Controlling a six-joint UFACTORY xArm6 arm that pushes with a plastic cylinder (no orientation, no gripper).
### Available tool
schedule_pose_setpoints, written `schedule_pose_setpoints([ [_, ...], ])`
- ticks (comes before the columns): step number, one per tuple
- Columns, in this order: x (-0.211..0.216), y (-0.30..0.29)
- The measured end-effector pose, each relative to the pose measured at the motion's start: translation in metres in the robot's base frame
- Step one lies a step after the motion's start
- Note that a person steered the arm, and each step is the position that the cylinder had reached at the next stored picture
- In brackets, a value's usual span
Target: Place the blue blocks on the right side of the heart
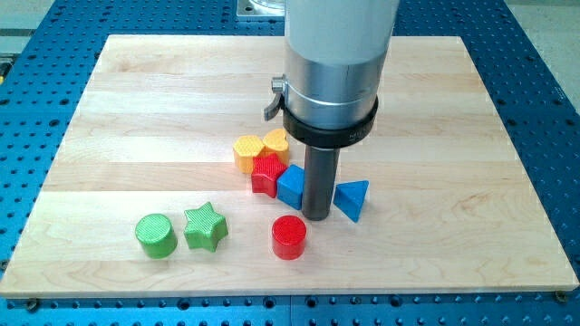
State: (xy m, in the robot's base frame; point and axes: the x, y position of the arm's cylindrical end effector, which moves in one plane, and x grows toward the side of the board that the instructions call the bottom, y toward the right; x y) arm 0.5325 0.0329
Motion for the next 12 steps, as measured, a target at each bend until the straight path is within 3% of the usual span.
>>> schedule_pose_setpoints([
  [1, -0.017, 0.004],
  [3, 0.006, -0.016],
  [8, -0.029, -0.032],
  [10, 0.005, 0.000],
  [11, 0.018, 0.057],
  [12, -0.016, 0.070],
])
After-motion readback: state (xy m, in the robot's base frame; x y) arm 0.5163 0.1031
